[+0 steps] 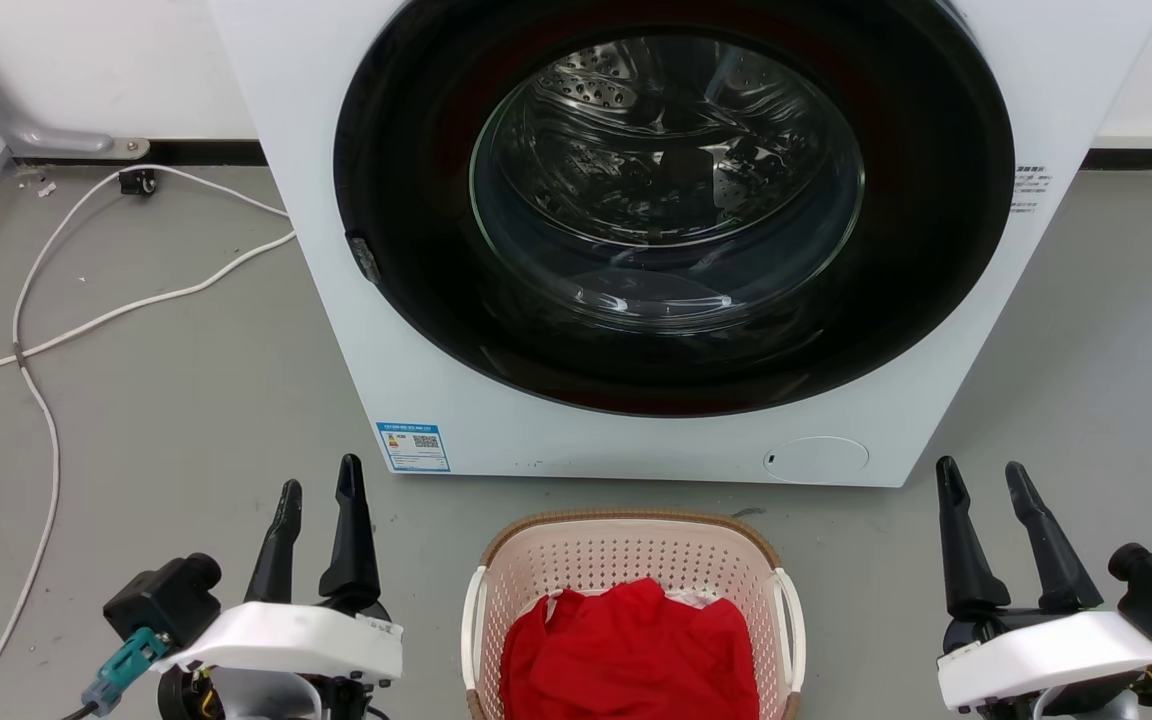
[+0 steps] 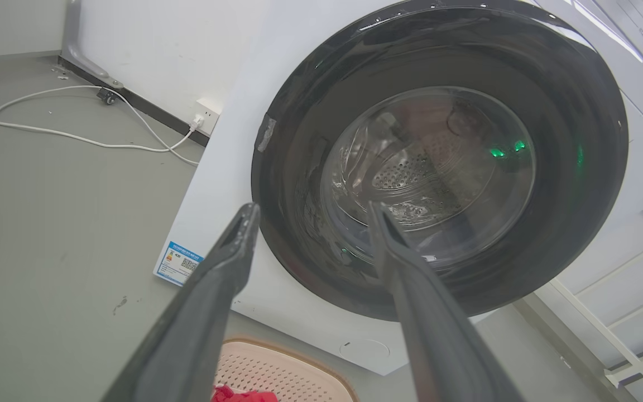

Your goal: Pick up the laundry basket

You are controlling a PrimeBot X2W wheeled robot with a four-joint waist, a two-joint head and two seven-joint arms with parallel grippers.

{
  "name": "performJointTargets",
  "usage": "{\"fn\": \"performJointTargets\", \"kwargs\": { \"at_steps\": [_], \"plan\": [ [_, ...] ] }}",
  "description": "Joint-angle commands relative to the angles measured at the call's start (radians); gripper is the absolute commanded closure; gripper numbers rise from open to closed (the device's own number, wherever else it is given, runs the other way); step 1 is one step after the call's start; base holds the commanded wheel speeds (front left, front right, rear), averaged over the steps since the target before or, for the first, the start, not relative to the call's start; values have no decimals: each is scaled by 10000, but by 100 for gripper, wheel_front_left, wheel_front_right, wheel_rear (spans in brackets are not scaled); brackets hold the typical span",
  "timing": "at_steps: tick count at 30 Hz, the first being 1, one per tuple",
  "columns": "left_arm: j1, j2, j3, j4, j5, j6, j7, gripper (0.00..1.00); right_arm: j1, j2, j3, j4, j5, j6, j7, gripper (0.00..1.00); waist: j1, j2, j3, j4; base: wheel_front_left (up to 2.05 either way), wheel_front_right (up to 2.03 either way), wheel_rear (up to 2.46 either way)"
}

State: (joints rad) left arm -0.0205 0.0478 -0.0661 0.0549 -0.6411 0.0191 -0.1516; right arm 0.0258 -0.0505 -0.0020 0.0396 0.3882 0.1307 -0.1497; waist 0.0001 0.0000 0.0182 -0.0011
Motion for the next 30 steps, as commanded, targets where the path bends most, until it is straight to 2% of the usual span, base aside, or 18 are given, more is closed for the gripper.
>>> {"fn": "performJointTargets", "kwargs": {
  "at_steps": [1, 30],
  "plan": [
    [46, 32, -62, -142, 326, 72, -109, 0, 47, -8, 25, -166, -401, 1, -128, 0, -1, 0, 2, 0, 0, 0, 0],
    [280, 33, -327, -259, 2547, 389, -747, 0, 323, 1, 45, -427, -3100, -1, -750, 0, -1, 0, 102, 24, 0, 0, 0]
  ]
}}
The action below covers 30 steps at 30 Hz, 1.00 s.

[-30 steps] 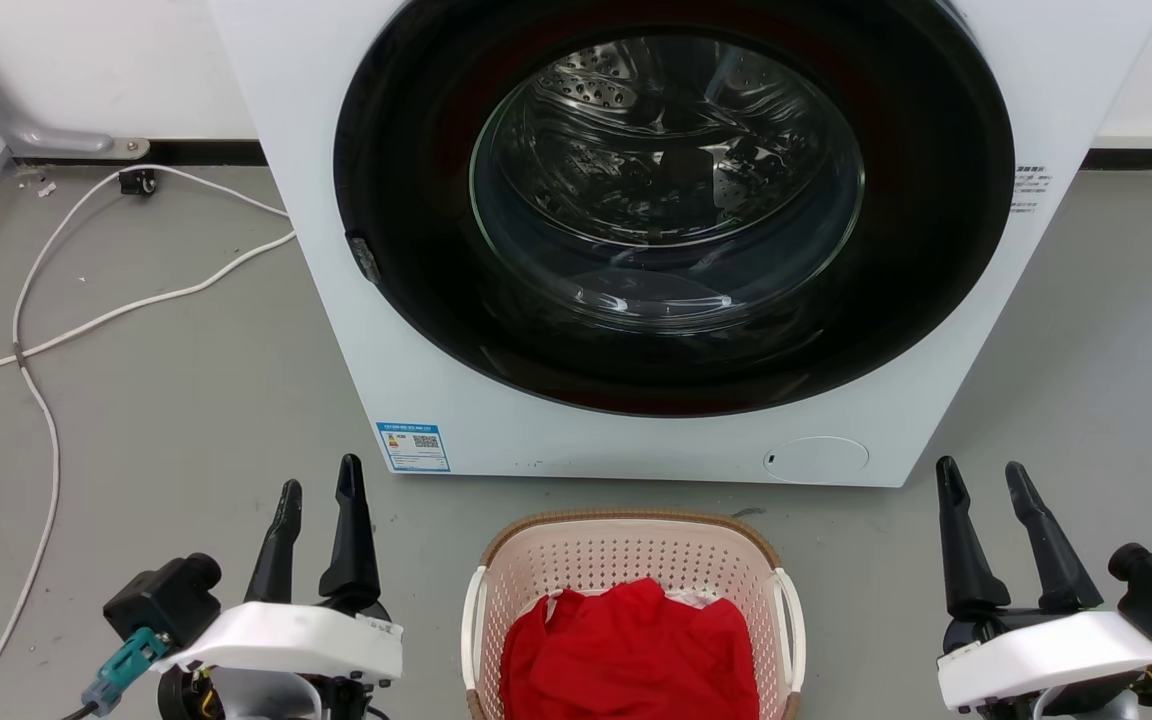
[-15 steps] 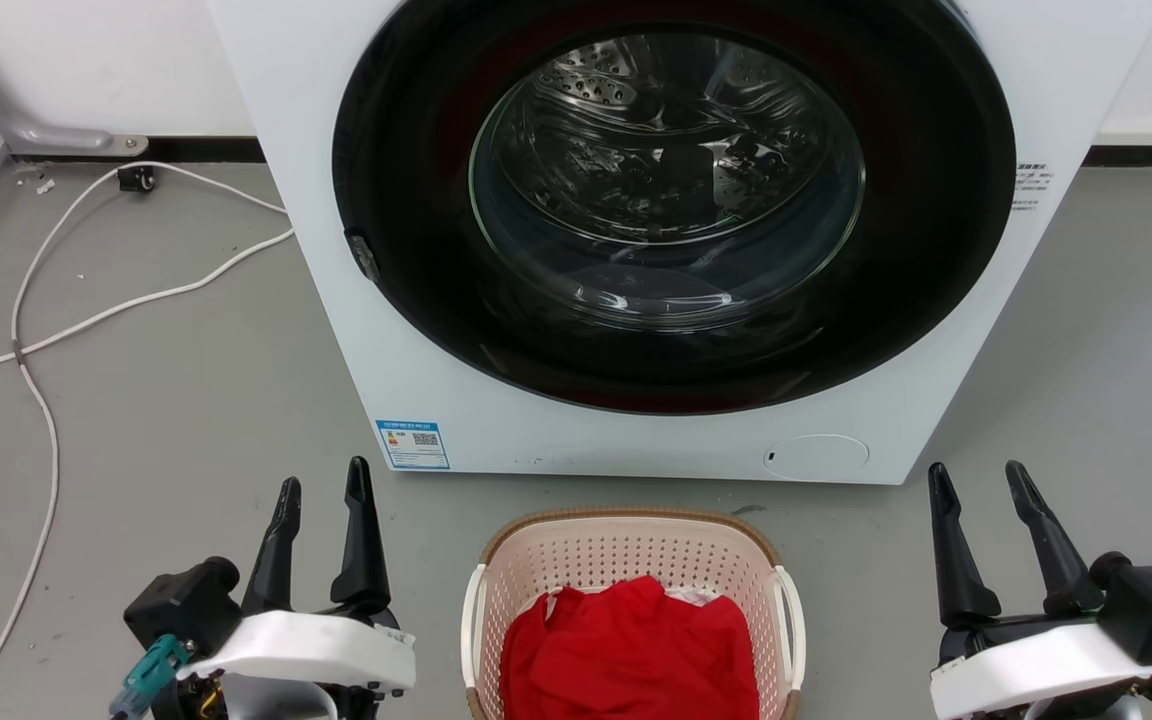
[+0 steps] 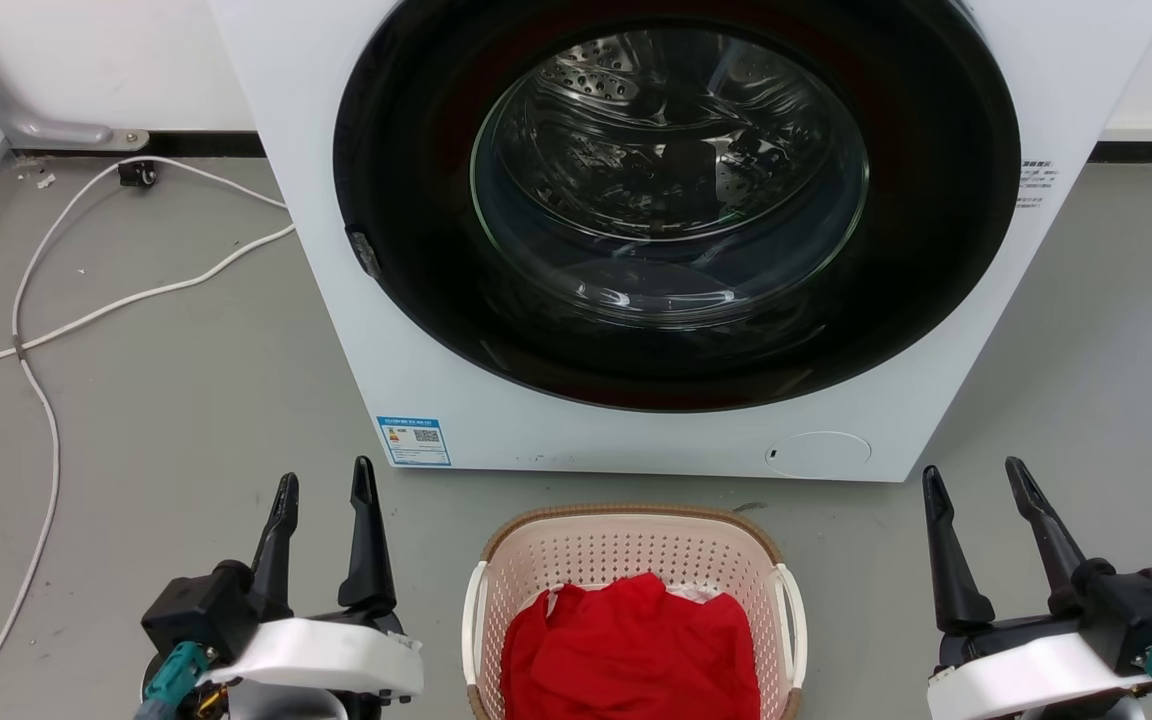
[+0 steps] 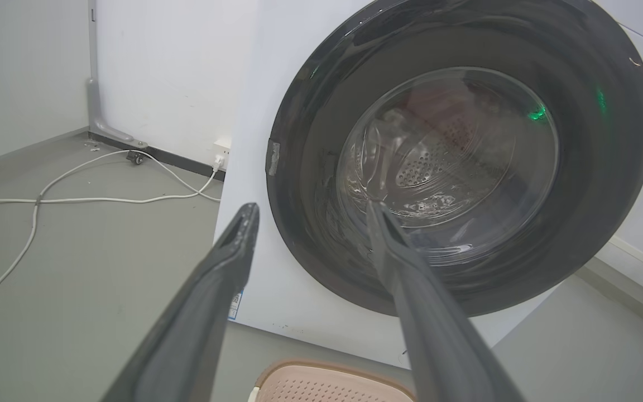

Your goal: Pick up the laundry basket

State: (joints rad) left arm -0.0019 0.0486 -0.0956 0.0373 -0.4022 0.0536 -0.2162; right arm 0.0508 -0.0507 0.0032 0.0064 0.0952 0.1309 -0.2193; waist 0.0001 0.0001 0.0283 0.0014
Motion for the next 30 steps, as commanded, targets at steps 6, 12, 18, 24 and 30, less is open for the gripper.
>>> {"fn": "performJointTargets", "kwargs": {
  "at_steps": [6, 12, 18, 24, 30],
  "plan": [
    [137, 27, -96, -53, 584, 113, -210, 0, 139, 4, -13, -141, -632, -3, -176, 0, -1, -1, 6, -13, 0, 0, 0],
    [161, 27, -145, -41, 995, 164, -319, 0, 187, 6, -31, -194, -1067, -3, -283, 0, -1, -1, 15, 8, 0, 0, 0],
    [226, 26, -185, -50, 1401, 236, -431, 0, 254, 8, -19, -222, -1479, -3, -393, 0, -1, -1, 13, 11, 0, 0, 0],
    [272, 27, -220, -55, 1689, 300, -517, 0, 287, 9, -12, -236, -1792, -3, -463, 0, -1, -1, 15, -1, 0, 0, 0],
    [292, 27, -234, 16, 1713, 322, -508, 0, 315, 9, -38, -172, -1715, -5, -463, 0, -1, -1, 9, -5, 0, 0, 0]
  ]
}}
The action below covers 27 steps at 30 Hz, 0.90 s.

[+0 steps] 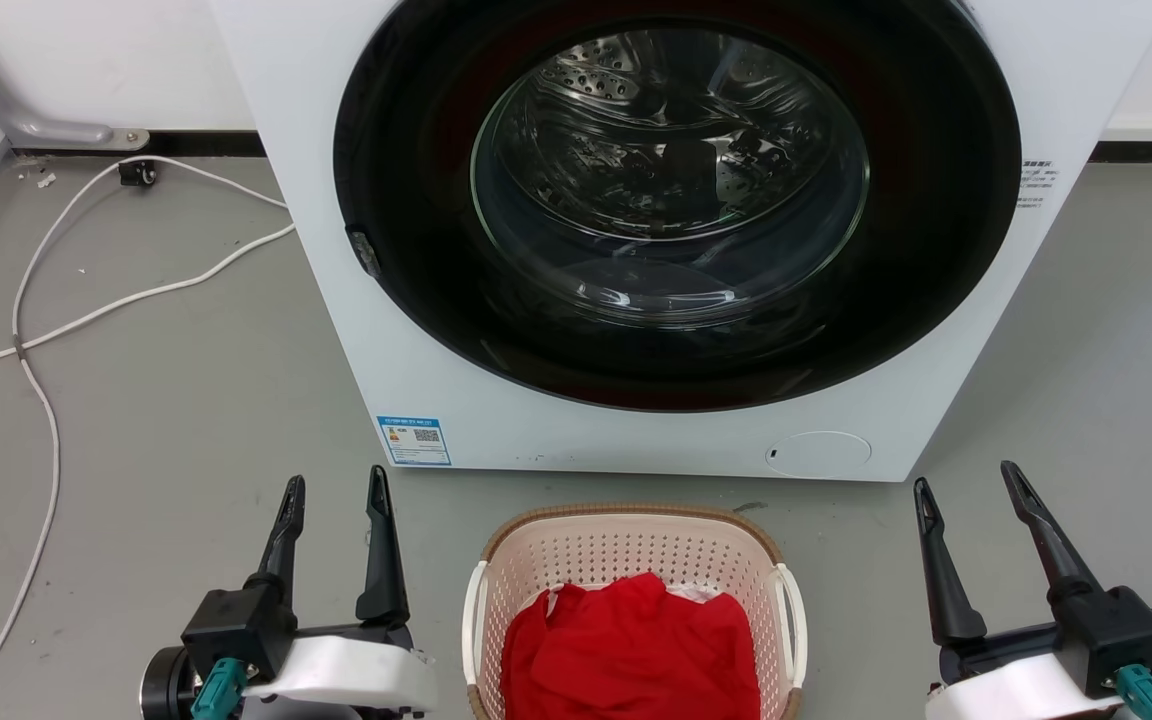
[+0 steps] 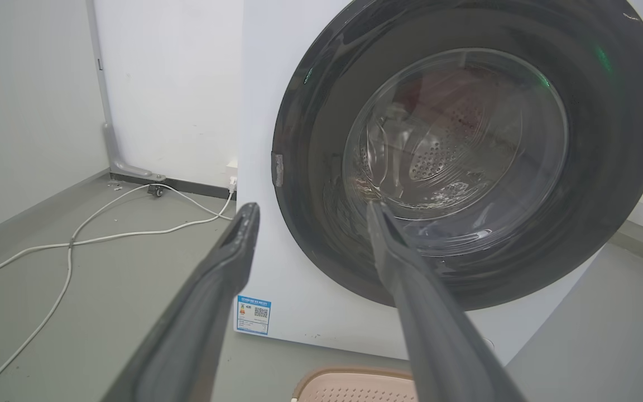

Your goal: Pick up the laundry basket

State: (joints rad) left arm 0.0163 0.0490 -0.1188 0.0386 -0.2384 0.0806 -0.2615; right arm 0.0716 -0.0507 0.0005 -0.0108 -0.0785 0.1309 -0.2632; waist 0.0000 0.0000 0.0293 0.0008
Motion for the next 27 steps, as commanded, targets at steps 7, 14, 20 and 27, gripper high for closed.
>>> {"fn": "performJointTargets", "kwargs": {
  "at_steps": [7, 14, 20, 27],
  "plan": [
    [104, 21, -27, 91, 65, 80, -54, 0, 123, 9, -10, 56, 35, -3, -23, 0, 0, 0, -13, 23, 0, 0, 0],
    [129, 21, -36, 84, 64, 88, -54, 0, 138, 9, 26, 64, 2, -5, -23, 0, 0, 0, -34, 27, 0, 0, 0],
    [107, 21, -21, 54, 72, 98, -54, 0, 121, 9, 28, 30, 3, -5, -23, 0, 0, 0, 2, 11, 0, 0, 0],
    [-137, 21, 61, 167, 156, -27, -52, 0, -176, 9, 23, 44, 57, -5, -24, 0, 0, 0, 294, -9, 0, 0, 0]
  ]
}}
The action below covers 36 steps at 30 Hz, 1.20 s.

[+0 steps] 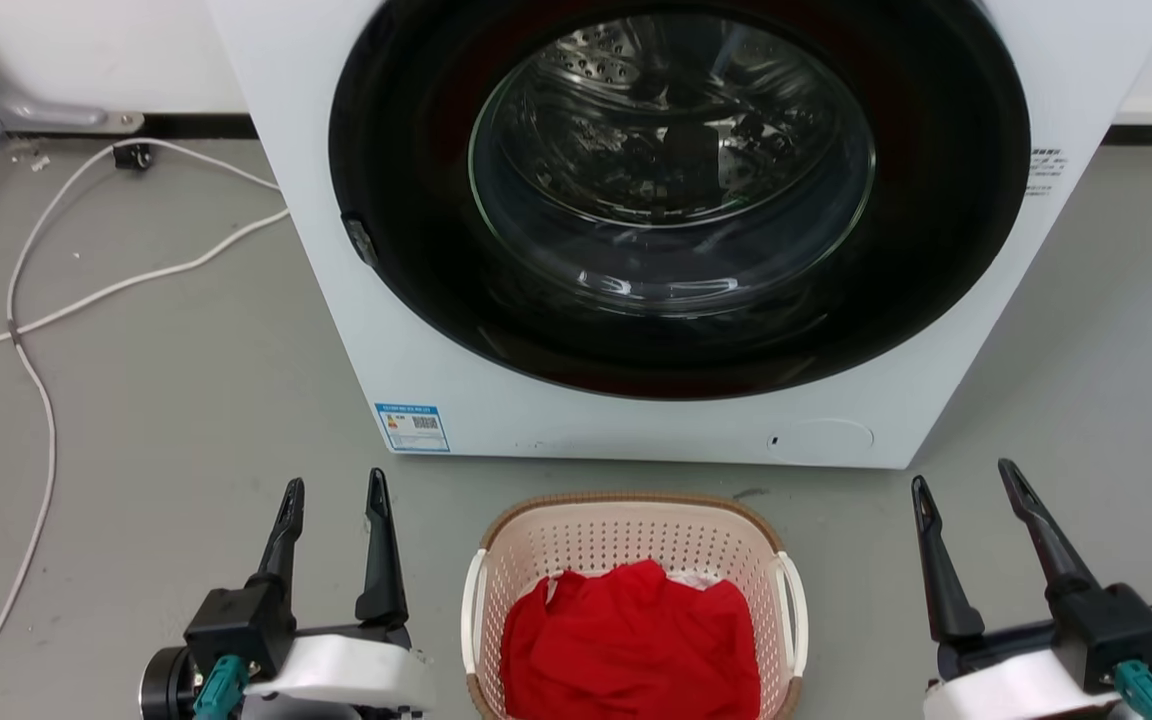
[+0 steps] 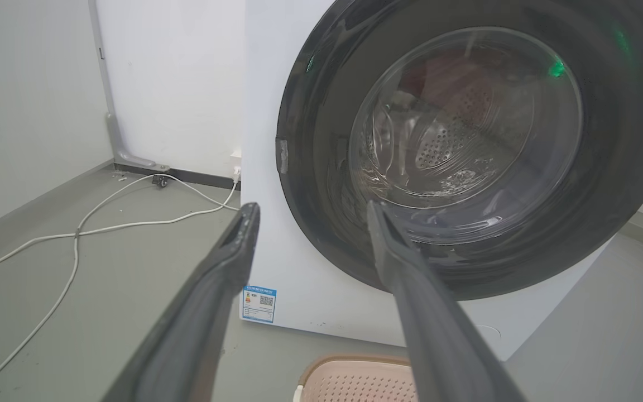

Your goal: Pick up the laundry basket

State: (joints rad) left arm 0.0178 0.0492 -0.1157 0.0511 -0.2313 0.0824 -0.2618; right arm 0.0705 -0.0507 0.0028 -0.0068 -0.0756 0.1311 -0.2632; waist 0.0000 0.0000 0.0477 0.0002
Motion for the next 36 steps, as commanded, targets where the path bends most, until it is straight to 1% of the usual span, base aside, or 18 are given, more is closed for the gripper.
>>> {"fn": "performJointTargets", "kwargs": {
  "at_steps": [1, 4, 8, 16, 21, 28, 36],
  "plan": [
    [-152, 20, 31, 42, 86, -44, -49, 0, -165, 9, 0, 4, 28, -7, -24, 0, 0, 0, 109, -4, 0, 0, 0],
    [-477, 21, 97, 358, 233, -173, -39, 0, -471, 9, 7, 158, 19, -5, -23, 0, 0, 0, 397, 8, 0, 0, 0],
    [-1225, 18, 121, 967, 492, -505, -39, 0, -1141, 9, 95, 592, -138, -7, -23, 0, 0, 0, 1074, 41, 0, 0, 0],
    [-3178, 24, 412, 2831, 925, -1157, -39, 0, -2945, 8, 97, 2133, -554, -7, -23, 0, 0, 0, 2870, 36, 0, 0, 0],
    [-4333, 33, 341, 4040, 1268, -1464, -39, 0, -4020, 11, 54, 3317, -831, -7, -24, 0, 0, 0, 4034, 30, 0, 0, 0],
    [-5581, 122, 134, 5687, 1642, -1697, -39, 0, -5298, 9, 70, 5204, -967, -7, -23, 0, 0, 0, 5354, -31, 0, 0, 0],
    [-6359, 141, -38, 7106, 1850, -1790, -39, 0, -6269, 9, 65, 7279, -1098, -7, -23, 0, 0, 0, 6246, -145, 0, 0, 0]
  ]
}}
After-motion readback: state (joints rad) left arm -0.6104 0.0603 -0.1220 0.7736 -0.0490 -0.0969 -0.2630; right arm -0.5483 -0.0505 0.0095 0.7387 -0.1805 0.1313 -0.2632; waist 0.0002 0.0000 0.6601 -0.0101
